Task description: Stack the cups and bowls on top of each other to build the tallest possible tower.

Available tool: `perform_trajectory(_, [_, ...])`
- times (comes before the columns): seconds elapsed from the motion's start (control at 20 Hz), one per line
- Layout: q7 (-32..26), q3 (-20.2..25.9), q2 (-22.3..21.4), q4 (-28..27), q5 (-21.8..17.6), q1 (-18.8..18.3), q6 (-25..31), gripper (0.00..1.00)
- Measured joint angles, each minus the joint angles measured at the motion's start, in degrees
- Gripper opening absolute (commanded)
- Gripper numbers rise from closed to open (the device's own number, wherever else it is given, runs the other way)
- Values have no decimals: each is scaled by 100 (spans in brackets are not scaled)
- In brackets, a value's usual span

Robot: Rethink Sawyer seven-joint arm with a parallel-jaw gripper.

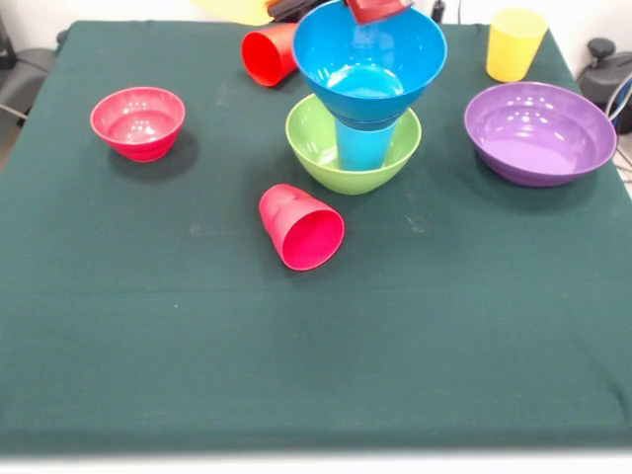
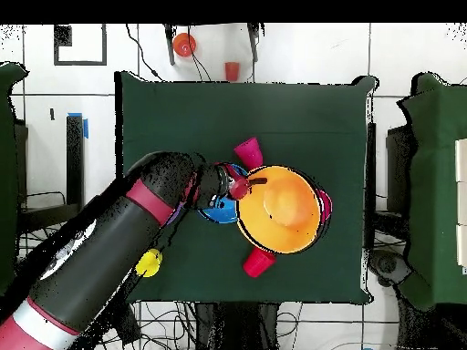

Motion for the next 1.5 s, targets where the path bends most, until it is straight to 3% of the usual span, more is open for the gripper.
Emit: perform_trajectory(1.5, [0,327,-278,169,637,0,0,0])
